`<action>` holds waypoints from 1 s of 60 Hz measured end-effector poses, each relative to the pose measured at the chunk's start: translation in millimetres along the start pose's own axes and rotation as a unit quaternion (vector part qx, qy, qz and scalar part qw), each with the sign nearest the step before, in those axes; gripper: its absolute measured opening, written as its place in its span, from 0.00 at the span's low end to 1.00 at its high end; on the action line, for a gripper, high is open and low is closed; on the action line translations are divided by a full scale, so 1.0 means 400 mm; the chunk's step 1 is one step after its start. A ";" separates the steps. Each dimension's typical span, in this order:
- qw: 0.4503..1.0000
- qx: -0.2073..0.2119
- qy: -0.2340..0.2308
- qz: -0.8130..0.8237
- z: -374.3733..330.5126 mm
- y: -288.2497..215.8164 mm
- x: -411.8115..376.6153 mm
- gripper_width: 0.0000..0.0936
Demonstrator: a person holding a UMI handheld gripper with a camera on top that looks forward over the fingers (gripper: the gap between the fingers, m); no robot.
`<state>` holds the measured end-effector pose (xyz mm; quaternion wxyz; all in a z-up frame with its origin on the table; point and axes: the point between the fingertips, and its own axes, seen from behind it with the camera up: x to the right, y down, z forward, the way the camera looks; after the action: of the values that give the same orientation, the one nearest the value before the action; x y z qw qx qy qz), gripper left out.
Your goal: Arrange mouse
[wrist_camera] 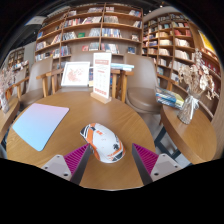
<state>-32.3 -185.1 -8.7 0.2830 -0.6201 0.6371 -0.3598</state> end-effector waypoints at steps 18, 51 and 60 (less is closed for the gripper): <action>1.000 -0.006 0.001 0.018 0.096 -0.060 0.017 0.91; 0.999 -0.016 0.000 0.041 0.145 -0.096 0.009 0.43; 0.999 0.007 0.004 0.044 0.083 -0.171 -0.017 0.42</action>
<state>35.2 -180.0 26.7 0.3008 -0.5879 0.6625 -0.3536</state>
